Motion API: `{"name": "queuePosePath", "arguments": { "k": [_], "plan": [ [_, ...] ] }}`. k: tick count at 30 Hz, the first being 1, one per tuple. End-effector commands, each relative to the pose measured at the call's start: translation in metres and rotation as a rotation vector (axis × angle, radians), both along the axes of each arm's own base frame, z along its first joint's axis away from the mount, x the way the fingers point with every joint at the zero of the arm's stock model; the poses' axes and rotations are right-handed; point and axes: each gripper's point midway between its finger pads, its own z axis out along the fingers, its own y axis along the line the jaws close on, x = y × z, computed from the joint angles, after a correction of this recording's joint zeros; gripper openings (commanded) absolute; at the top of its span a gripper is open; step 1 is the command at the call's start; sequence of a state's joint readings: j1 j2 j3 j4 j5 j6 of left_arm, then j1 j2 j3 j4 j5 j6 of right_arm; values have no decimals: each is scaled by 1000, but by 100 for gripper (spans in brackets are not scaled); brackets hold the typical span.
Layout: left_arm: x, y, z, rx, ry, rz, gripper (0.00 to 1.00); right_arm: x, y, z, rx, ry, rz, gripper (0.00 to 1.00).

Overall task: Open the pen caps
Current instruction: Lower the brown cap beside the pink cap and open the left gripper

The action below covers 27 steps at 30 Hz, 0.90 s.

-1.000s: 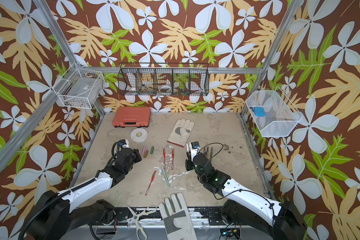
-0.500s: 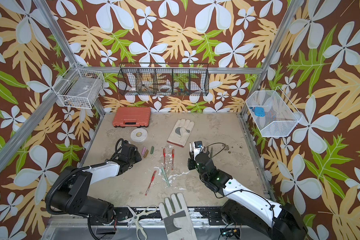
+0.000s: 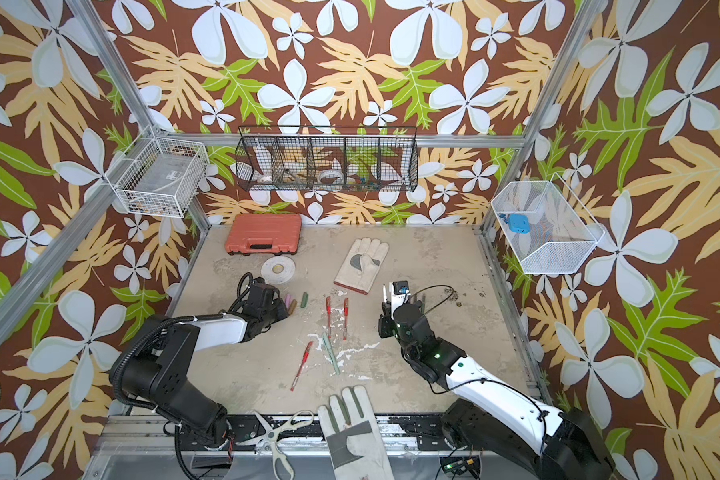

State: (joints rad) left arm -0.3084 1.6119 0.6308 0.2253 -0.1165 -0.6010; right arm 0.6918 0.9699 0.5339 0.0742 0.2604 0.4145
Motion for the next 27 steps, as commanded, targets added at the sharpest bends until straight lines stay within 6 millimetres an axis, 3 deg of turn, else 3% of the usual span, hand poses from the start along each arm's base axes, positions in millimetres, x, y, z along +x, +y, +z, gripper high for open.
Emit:
{"name": "queuePosePath", "arguments": {
  "k": [1, 5, 10, 15, 19, 27],
  "plan": [
    [-15, 7, -6, 28, 56, 0, 37, 0, -1, 2, 15, 0, -7, 0],
    [-17, 7, 19, 0, -34, -5, 56, 1, -6, 3, 20, -4, -27, 0],
    [-23, -8, 58, -25, -170, -52, 68, 3, -12, 2, 23, 1, -44, 0],
    [-38, -40, 99, -65, -311, -147, 71, 8, -20, -1, 41, 19, -69, 0],
    [-51, -66, 126, -135, -415, -277, 72, 19, -38, -3, 86, 63, -128, 0],
    [-74, -133, 136, -213, -464, -552, 74, 47, -100, -15, 145, 176, -301, 0]
  ]
}}
